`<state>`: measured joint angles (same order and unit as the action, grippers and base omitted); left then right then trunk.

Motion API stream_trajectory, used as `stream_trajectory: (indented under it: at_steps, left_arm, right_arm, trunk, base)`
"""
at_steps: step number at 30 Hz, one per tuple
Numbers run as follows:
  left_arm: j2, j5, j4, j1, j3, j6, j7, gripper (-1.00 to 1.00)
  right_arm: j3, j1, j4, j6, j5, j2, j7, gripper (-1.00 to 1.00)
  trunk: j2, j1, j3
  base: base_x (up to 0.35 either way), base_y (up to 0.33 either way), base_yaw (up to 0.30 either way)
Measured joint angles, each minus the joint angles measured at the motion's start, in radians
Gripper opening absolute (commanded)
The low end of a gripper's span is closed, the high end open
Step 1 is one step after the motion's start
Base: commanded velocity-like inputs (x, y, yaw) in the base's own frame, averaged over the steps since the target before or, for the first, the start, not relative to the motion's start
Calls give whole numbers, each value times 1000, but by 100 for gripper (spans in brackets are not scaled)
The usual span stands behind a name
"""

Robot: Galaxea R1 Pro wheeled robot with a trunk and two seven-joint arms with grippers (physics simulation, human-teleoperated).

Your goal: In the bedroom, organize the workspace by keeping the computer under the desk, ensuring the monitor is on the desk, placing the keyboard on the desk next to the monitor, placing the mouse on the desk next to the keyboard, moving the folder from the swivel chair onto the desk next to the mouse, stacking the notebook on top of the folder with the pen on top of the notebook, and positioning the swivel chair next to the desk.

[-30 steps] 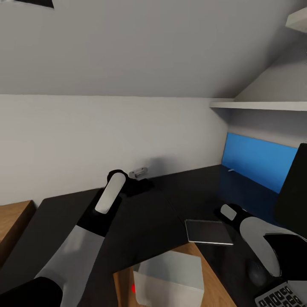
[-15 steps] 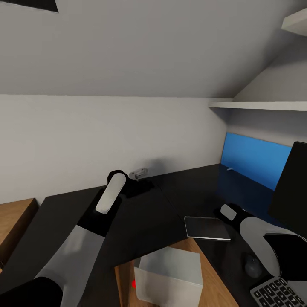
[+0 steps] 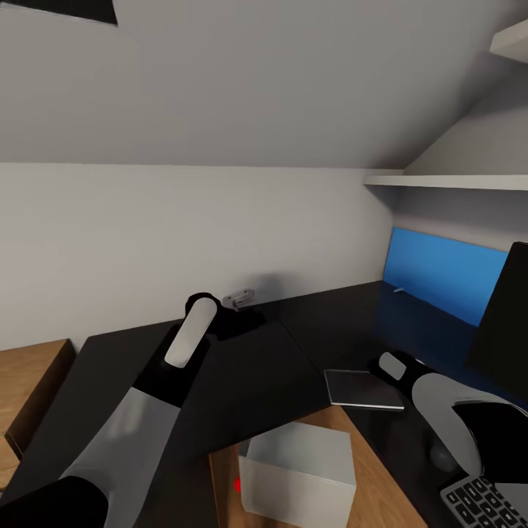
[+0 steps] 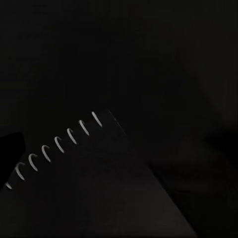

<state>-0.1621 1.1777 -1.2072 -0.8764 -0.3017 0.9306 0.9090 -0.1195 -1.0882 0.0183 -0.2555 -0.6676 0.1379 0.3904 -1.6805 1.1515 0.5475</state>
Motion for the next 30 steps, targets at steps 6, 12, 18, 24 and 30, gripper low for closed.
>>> stream_trajectory:
  at_steps: [6,12,18,24,30]
  left_arm:
    - [1,0,3,0,0,0,-1,100]
    - [1,-1,27,0,0,-3,-2,100]
    - [1,-1,34,0,0,-3,-2,100]
    - [-1,-1,36,0,0,-3,-2,100]
    - [-2,-1,36,0,-1,-3,-2,100]
  right_arm:
    - [1,0,0,0,0,0,0,100]
    - [-1,0,0,0,1,0,0,100]
    - [-3,0,-1,0,1,0,0,100]
    - [-1,0,0,-1,2,0,1,100]
    - [1,0,0,0,2,-1,3,100]
  trunk:
    - [0,0,0]
    - [0,0,0]
    - [0,0,0]
    - [0,0,0]
    - [0,0,0]
  base:
    - [-3,9,0]
    - [-2,30,0]
    - [-40,127,0]
    - [-9,34,0]
    - [-2,6,0]
